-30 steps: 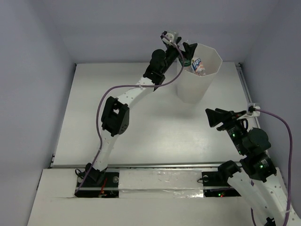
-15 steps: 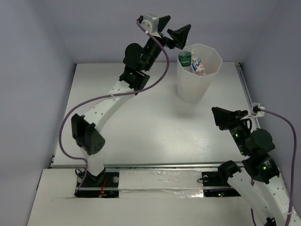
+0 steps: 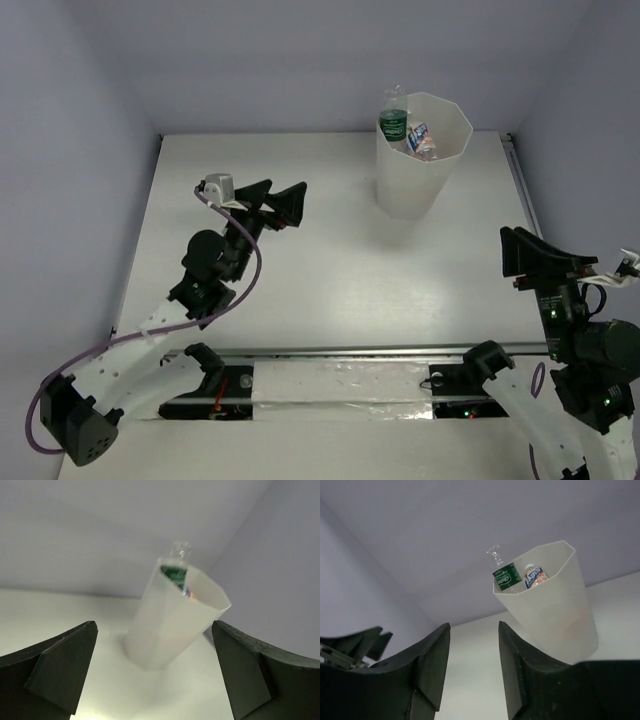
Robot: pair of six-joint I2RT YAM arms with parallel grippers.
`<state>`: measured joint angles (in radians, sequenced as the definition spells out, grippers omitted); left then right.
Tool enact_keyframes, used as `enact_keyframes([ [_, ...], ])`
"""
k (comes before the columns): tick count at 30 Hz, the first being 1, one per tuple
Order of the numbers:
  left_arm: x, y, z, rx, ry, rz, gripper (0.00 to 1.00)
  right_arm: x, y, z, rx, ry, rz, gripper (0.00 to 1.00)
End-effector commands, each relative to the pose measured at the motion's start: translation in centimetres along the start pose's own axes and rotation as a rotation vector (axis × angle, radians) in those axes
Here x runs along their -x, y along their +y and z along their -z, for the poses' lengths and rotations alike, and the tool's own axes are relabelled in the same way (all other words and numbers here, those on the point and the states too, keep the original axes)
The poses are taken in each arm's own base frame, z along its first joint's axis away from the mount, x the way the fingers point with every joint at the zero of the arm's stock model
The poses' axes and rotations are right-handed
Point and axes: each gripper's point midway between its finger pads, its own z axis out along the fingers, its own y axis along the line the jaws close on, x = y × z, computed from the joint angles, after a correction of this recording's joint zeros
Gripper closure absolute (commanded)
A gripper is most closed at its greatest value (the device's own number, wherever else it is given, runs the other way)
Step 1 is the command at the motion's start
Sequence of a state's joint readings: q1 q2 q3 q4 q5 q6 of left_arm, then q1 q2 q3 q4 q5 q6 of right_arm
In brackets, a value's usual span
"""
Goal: Put the plastic bottles in the bin
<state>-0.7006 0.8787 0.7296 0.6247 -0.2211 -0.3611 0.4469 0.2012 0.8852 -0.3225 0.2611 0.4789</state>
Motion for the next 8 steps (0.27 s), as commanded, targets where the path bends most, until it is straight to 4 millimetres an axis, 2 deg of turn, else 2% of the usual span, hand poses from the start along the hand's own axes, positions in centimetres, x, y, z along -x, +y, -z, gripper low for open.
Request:
enact_keyframes([
  [1, -0.5, 1.9, 2.1, 0.082, 0.003, 0.065, 0.01, 0.9, -1.1, 0.2, -0.056, -0.058, -0.021, 0.46],
  [2, -1.0, 2.1, 2.5, 0.087, 0.023, 0.066, 0.01, 0.3, -1.4, 0.0, -0.066, -0.047, -0.025, 0.41],
  [4, -2.5, 3.0, 3.8, 0.104, 0.073, 0.063, 0.01, -0.4, -1.7, -0.3, -0.075, -0.031, -0.024, 0.4],
  [8, -3.4, 3.2, 5.0, 0.092, 0.105, 0.074, 0.01, -1.3, -2.0, -1.0, -0.091, -0.009, -0.023, 0.4],
])
